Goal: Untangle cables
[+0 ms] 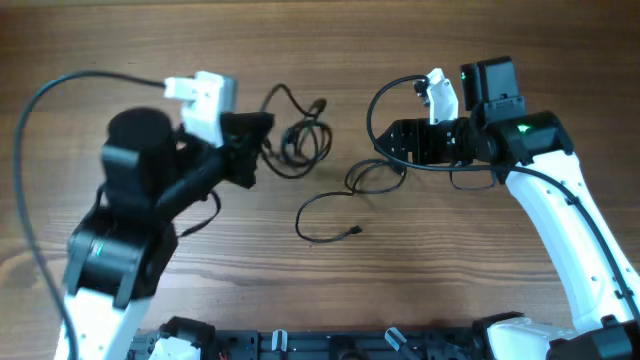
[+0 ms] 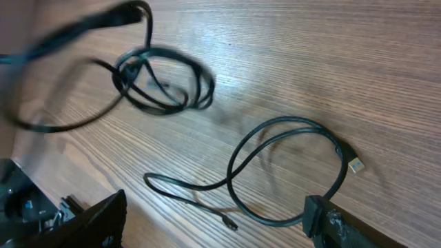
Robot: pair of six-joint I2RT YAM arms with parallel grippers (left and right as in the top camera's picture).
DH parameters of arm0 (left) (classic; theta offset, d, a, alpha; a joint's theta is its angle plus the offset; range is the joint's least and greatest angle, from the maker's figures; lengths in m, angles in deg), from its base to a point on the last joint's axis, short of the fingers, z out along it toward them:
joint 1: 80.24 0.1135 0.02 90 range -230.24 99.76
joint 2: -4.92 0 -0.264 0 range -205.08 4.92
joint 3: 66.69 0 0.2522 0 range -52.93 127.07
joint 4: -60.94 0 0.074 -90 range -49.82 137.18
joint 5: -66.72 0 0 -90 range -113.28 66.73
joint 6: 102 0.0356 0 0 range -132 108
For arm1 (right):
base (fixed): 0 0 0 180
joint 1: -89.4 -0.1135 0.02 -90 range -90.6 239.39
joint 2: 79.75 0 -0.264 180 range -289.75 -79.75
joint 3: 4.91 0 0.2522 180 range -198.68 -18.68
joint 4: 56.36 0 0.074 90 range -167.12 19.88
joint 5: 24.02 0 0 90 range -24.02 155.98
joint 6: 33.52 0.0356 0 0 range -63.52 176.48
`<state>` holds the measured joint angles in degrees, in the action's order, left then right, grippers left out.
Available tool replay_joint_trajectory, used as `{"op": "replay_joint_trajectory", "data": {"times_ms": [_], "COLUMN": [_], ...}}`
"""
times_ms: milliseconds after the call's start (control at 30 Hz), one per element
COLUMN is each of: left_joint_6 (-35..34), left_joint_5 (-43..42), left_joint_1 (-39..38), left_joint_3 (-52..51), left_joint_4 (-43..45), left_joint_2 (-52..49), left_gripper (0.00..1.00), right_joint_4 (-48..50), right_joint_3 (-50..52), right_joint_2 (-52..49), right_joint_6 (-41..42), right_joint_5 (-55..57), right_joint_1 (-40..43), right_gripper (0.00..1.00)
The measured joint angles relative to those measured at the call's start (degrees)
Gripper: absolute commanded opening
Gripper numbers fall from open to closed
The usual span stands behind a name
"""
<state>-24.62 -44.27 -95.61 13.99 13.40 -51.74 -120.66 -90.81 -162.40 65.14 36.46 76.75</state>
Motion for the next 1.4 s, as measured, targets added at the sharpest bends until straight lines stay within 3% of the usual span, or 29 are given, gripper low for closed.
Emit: {"op": "replay_joint_trajectory", "data": {"times_ms": [100,233,300,400,600,700,733,767,800,867,967,1000,1200,1267,1367,1400], "left_joint_6": [-7.82,-12.39,-15.65,-18.86,-17.18,-15.93,-15.74,-15.54,-15.17,-14.82,-14.69,-14.71,-10.10,-8.96,-8.39,-8.39], "left_joint_5": [12.48,15.26,21.97,27.23,18.29,16.09,15.43,14.80,13.64,12.72,11.93,11.78,4.44,1.44,-0.20,-0.39], "left_joint_1": [-0.22,-0.22,-0.24,-0.22,-0.24,-0.13,0.20,0.70,1.73,2.78,3.39,3.39,3.43,3.43,3.43,3.43], "left_joint_3": [0.26,0.33,0.50,0.57,0.57,0.57,0.57,0.57,0.57,0.57,0.57,0.57,0.57,0.57,0.57,0.57], "left_joint_4": [-3.82,-6.47,-9.70,-13.09,-14.32,-16.87,-17.66,-18.10,-18.51,-18.67,-18.51,-18.40,-18.12,-18.03,-17.35,-17.22], "left_joint_2": [2.58,-1.44,-5.77,-14.03,-27.61,-34.18,-35.52,-36.22,-36.96,-37.31,-37.31,-37.31,-37.31,-37.31,-37.31,-37.31], "left_gripper": [0.04,0.04,0.04,0.04,0.04,0.05,0.11,0.23,0.43,0.68,0.95,0.99,1.00,1.00,1.00,1.00], "right_joint_4": [1.90,6.51,6.03,2.62,-6.03,-3.98,-3.17,-2.99,-2.99,-2.82,-2.19,-1.44,-2.62,-3.23,-2.27,-0.74], "right_joint_3": [0.00,0.04,0.04,0.04,0.17,0.22,0.22,0.22,0.22,0.22,0.22,0.22,0.26,0.33,0.90,1.86], "right_joint_2": [0.00,0.00,0.00,0.00,0.00,0.00,-0.04,-0.17,-0.92,-2.60,-6.16,-7.76,-15.15,-16.72,-18.40,-18.45], "right_joint_6": [-0.26,-3.30,-4.02,-3.87,2.64,-0.79,-3.56,-5.88,-9.97,-15.21,-22.69,-24.70,-26.99,-26.95,-26.32,-26.08], "right_joint_5": [-2.89,-15.82,-17.46,-16.65,-2.97,1.95,4.63,6.40,8.92,11.80,14.08,14.75,20.39,21.27,21.94,22.29], "right_joint_1": [0.00,0.00,0.00,0.00,-3.78,-10.32,-12.90,-14.69,-17.29,-19.45,-21.07,-21.51,-22.99,-23.02,-23.02,-23.02], "right_gripper": [0.93,0.93,0.92,0.82,0.82,0.82,0.82,0.86,0.87,0.88,0.88,0.88,0.86,0.78,0.75,0.68]}}
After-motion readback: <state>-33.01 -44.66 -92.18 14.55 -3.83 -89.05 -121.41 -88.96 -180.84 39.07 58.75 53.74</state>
